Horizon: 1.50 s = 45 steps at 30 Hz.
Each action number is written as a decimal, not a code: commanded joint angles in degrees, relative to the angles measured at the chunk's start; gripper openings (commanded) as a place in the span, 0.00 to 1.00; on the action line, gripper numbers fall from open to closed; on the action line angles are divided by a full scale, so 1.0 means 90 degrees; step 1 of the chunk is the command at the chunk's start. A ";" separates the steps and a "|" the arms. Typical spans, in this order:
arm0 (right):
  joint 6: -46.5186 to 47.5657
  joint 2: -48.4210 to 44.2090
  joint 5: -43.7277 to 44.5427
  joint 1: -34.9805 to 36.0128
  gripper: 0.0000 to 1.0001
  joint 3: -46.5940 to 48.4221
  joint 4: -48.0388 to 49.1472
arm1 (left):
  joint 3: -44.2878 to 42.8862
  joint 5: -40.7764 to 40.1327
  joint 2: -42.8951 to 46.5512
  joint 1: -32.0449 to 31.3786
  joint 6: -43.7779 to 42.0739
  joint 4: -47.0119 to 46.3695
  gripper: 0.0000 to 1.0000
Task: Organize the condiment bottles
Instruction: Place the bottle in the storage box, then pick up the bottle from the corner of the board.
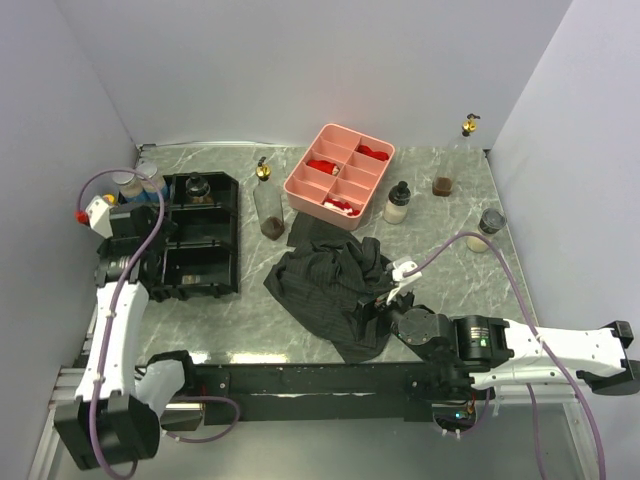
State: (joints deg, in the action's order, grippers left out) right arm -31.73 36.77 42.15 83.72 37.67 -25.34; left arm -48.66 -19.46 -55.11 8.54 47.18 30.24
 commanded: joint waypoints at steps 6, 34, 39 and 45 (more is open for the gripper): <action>-0.0332 0.0074 0.0266 -0.0025 1.00 0.0258 -0.0025 | -0.0267 0.3211 0.0801 -0.0011 -0.1648 -0.0488 0.96; 0.0175 0.3101 -0.0523 -0.8959 1.00 0.1488 0.1009 | 0.0847 0.4409 0.1865 -0.0909 -0.2449 -0.1172 0.96; 0.0283 0.3822 -0.0572 -0.9302 1.00 0.1634 0.1399 | 0.0895 0.4360 0.2080 -0.1083 -0.2420 -0.1192 0.96; 0.0244 0.4749 -0.0914 -0.9888 1.00 0.2238 0.1761 | 0.0866 0.4301 0.2090 -0.1202 -0.2439 -0.1153 0.96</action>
State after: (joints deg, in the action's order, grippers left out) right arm -29.89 75.09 35.68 -2.76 51.07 -14.63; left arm -40.58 19.64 -36.53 -1.61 26.17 20.84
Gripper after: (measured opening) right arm 0.999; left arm 0.967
